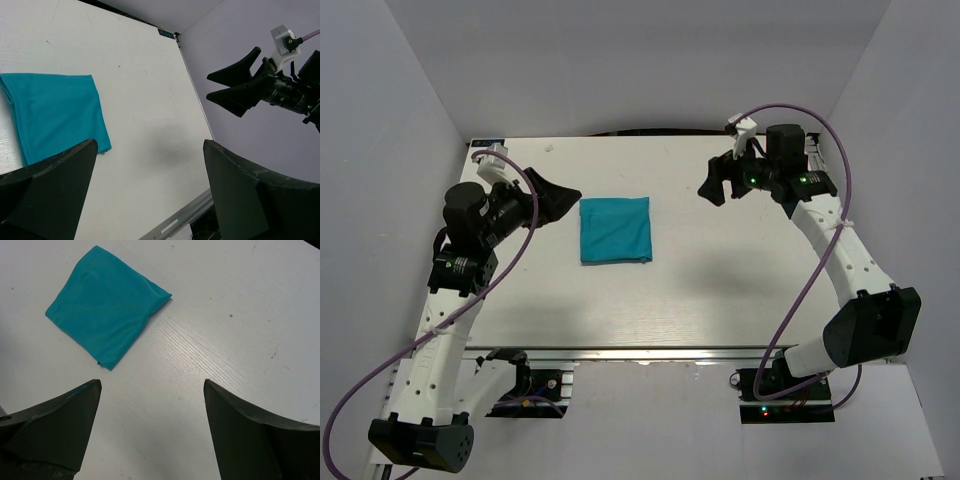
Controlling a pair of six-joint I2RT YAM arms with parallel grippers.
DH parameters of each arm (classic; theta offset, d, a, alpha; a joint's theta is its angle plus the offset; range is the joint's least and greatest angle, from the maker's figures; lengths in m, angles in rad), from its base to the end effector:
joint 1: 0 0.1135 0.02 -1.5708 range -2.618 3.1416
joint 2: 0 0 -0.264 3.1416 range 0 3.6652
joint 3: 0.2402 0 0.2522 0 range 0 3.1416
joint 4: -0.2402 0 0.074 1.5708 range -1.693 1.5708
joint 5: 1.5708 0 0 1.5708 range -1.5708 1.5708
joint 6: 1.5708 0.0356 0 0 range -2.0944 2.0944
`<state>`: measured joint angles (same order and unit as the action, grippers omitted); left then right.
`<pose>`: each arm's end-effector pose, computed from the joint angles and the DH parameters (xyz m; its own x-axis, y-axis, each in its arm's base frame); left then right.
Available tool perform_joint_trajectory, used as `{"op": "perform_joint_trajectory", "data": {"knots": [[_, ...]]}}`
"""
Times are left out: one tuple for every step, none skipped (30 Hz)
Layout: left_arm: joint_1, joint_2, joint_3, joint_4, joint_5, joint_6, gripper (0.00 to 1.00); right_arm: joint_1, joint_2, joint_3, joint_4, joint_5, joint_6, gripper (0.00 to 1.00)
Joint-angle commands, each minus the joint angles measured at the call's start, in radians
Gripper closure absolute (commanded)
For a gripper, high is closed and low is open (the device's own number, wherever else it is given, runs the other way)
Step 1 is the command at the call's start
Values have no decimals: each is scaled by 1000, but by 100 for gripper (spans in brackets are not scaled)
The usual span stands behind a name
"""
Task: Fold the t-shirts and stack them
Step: Reset both arms
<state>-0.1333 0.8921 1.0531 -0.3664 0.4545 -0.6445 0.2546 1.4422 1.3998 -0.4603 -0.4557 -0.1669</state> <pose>0.1864 -0.0408 0.3959 -0.4893 -0.4790 -0.7288 0.3145 0.6825 -0.6597 0.3118 0.0973 0.3738 -0.3602 -0.2479 -0.8993 -0.6685 0.7410 0.0635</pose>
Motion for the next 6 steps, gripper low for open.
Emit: {"op": "perform_joint_trajectory", "data": {"knots": [[0, -18, -10, -5, -7, 0, 2, -6, -34, -7, 41, 11, 12, 11], [1, -16, -10, -5, -8, 0, 2, -6, -35, -8, 45, 11, 12, 11], [1, -19, -11, -5, -8, 0, 2, -6, -37, -12, 46, 14, 20, 11], [0, -21, -13, -5, -8, 0, 2, -6, -39, -13, 49, 17, 23, 11], [1, -22, -15, -5, -10, -1, 2, -6, -39, -15, 52, 18, 23, 11], [0, -24, -16, -6, -11, 0, 2, -6, -42, -19, 51, 18, 9, 10]]}}
